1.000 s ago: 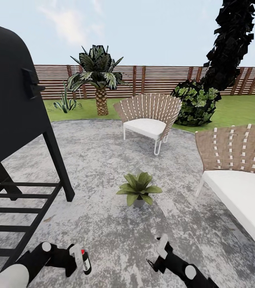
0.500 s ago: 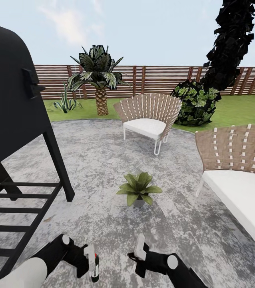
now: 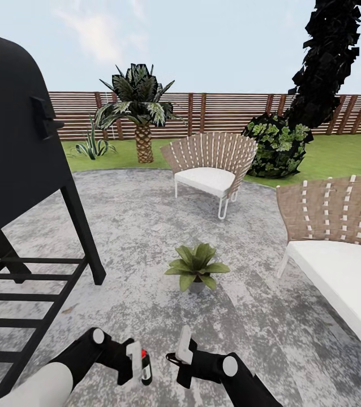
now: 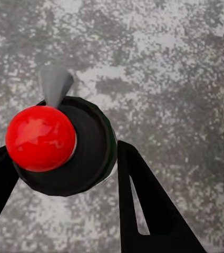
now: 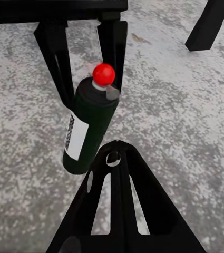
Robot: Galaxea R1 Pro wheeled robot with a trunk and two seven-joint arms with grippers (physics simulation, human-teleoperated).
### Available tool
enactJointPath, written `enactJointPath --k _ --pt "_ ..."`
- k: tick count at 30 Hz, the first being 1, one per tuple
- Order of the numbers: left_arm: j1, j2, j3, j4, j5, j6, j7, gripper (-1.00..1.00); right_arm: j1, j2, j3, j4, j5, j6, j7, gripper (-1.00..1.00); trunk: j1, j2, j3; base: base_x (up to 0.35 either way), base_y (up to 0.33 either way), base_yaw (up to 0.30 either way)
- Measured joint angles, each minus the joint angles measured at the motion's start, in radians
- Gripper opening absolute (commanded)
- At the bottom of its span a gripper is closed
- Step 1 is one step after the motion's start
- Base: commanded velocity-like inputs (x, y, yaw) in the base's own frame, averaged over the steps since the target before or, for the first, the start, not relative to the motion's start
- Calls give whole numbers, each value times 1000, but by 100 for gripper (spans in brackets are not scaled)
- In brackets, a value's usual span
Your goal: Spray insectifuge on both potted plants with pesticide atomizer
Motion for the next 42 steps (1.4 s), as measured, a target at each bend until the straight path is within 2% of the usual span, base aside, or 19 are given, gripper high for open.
enactJointPath --k 2,3,6,9,16,22,25,28,32,42 --pt "0 -1 -3 1 -2 -12 -5 -100 0 0 0 0 0 0 0 -100 0 0 0 0 0 0" --pt "0 0 -17 1 -2 -16 -7 -100 0 0 0 0 1 0 0 -100 0 0 0 0 0 0" --pt "0 0 -99 1 3 -19 -7 -100 0 0 -1 0 2 0 -1 -100 0 0 0 0 0 0" --pt "0 -8 -140 1 5 -21 -10 -100 0 -1 -1 0 3 -1 -1 -100 0 0 0 0 0 0" --pt "-1 -36 -148 1 12 -21 -12 -100 0 -3 -2 1 3 -1 -2 -100 0 0 0 0 0 0" --pt "-2 -47 -148 0 14 -24 -13 -100 0 -4 -2 3 4 -1 -1 -100 0 0 0 0 0 0" --pt "-2 -49 -146 0 17 -55 -14 -100 0 -4 -2 3 4 -1 -1 -100 0 0 0 0 0 0" --pt "-3 -48 -144 0 48 -76 -64 -100 0 -4 -3 4 5 -1 -1 -100 0 0 0 0 0 0" --pt "-3 -43 -144 0 84 -80 -82 -100 0 -4 -3 5 5 -1 -1 -100 0 0 0 0 0 0" --pt "-3 -50 -140 -1 104 -79 -77 -100 0 -4 -2 5 5 -1 -1 -100 0 0 0 0 0 0"
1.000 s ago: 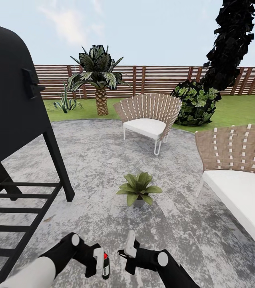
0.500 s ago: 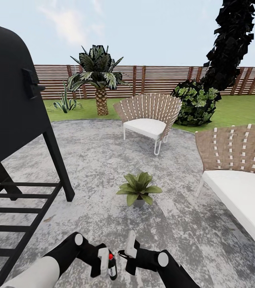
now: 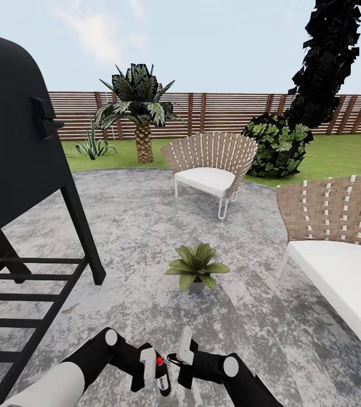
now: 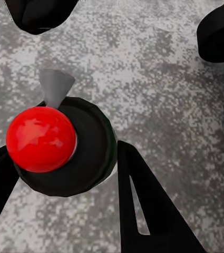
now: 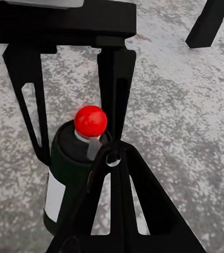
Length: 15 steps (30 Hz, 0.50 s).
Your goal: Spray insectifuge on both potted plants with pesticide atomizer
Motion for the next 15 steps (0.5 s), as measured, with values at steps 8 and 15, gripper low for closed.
enactJointPath --k 8,15 --pt "0 -3 1 -1 18 0 5 -100 0 0 0 0 0 0 0 -100 0 0 0 0 0 0" --pt "0 -5 0 -1 47 0 5 -100 0 0 0 0 -1 0 0 -100 0 0 0 0 0 0"
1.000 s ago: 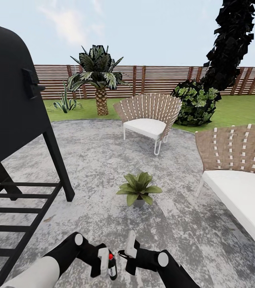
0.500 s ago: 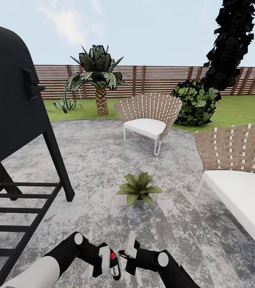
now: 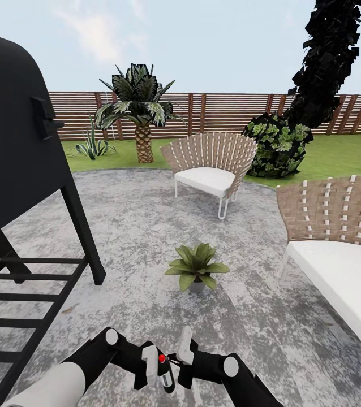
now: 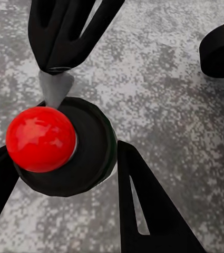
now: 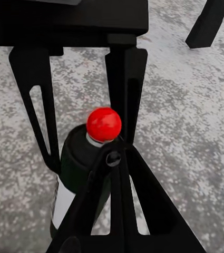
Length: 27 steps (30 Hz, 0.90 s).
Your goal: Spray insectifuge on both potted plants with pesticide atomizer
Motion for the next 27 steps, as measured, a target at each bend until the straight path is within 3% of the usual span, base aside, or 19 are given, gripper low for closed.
enactJointPath --k 11,19,20,22,27 --pt "0 -8 0 1 0 0 0 -100 0 0 1 0 -1 0 0 -100 0 0 0 0 0 0" --pt "6 16 -3 4 -6 2 1 -100 0 0 1 1 0 0 0 -100 0 0 0 0 0 0" --pt "9 29 -3 5 -11 1 1 -100 0 0 1 1 1 0 0 -100 0 0 0 0 0 0" --pt "17 127 -4 9 -16 2 2 -100 0 0 2 2 3 0 0 -100 0 0 0 0 0 0" --pt "18 195 -2 18 -14 2 3 -100 0 -3 2 4 13 0 -2 -100 0 0 0 0 0 0"
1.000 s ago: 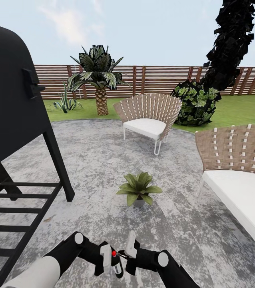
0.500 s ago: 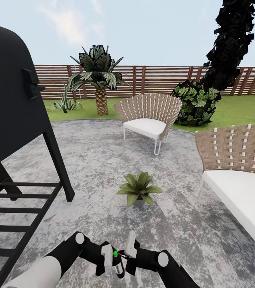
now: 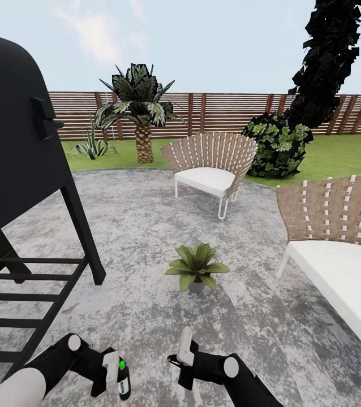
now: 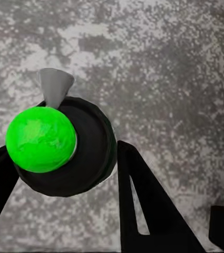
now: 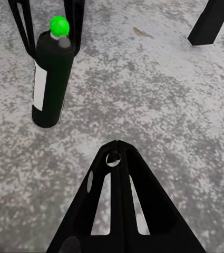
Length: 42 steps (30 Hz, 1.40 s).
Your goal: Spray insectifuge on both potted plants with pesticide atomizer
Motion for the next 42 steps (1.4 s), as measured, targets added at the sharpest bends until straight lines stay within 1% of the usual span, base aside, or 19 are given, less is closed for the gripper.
enactJointPath --k 3,4,12,14,16,18,20,21,23,24,25,26,27,29,30,31,33,36,42 --pt "0 34 0 1 -1 0 0 -100 0 -3 0 2 6 -1 0 -100 0 0 0 0 0 0" --pt "0 40 0 1 -1 0 0 -100 0 -4 0 5 10 -1 0 100 0 0 0 0 0 0" --pt "-1 62 1 1 0 3 12 -100 0 -27 -4 36 13 -1 -3 100 0 0 0 0 0 0" --pt "-2 61 1 2 2 9 64 -100 0 -34 -7 38 13 -1 -9 100 0 0 0 0 0 0" --pt "-1 59 2 2 8 14 107 -100 0 -56 -8 43 12 -1 -40 100 0 0 0 0 0 0" --pt "-1 55 4 2 13 18 154 -100 0 -95 -9 75 9 -2 -139 100 0 0 0 0 0 0" --pt "-1 51 15 2 17 30 207 -100 0 -136 -11 171 6 -6 -306 100 0 0 0 0 0 0" --pt "-2 49 28 3 18 39 227 -100 0 -143 -11 209 5 -6 -371 100 0 0 0 0 0 0" --pt "-1 43 79 4 19 61 261 -100 0 -152 -11 323 5 -8 -579 100 0 0 0 0 0 0" --pt "-1 41 99 4 18 66 266 -100 0 -153 -12 366 3 -9 -652 100 0 0 0 0 0 0" --pt "-1 34 130 3 18 78 270 -100 1 -153 -24 431 -21 -10 -746 100 0 0 0 0 0 0" --pt "-2 30 150 3 17 92 272 -100 1 -151 -30 469 -53 -11 -797 100 0 0 0 0 0 0" --pt "-2 26 183 2 19 124 274 -100 1 -148 -40 512 -111 -11 -858 100 0 0 0 0 0 0" --pt "-2 21 250 2 20 207 280 -100 1 -145 -50 552 -260 -10 -916 100 0 0 0 0 0 0" --pt "-3 19 290 2 18 257 289 -100 1 -144 -54 560 -392 -10 -928 100 0 0 0 0 0 0" --pt "-3 19 316 1 14 296 306 -100 1 -144 -55 562 -486 -10 -933 100 0 0 0 0 0 0" --pt "-4 18 346 2 10 364 347 -100 1 -145 -51 563 -604 -10 -930 100 0 0 0 0 0 0" --pt "-4 17 362 2 12 442 373 -100 0 -144 -46 565 -659 -11 -927 100 0 0 0 0 0 0" --pt "-6 16 376 -12 11 481 378 -100 1 -144 -46 565 -671 -11 -926 100 0 0 0 0 0 0"
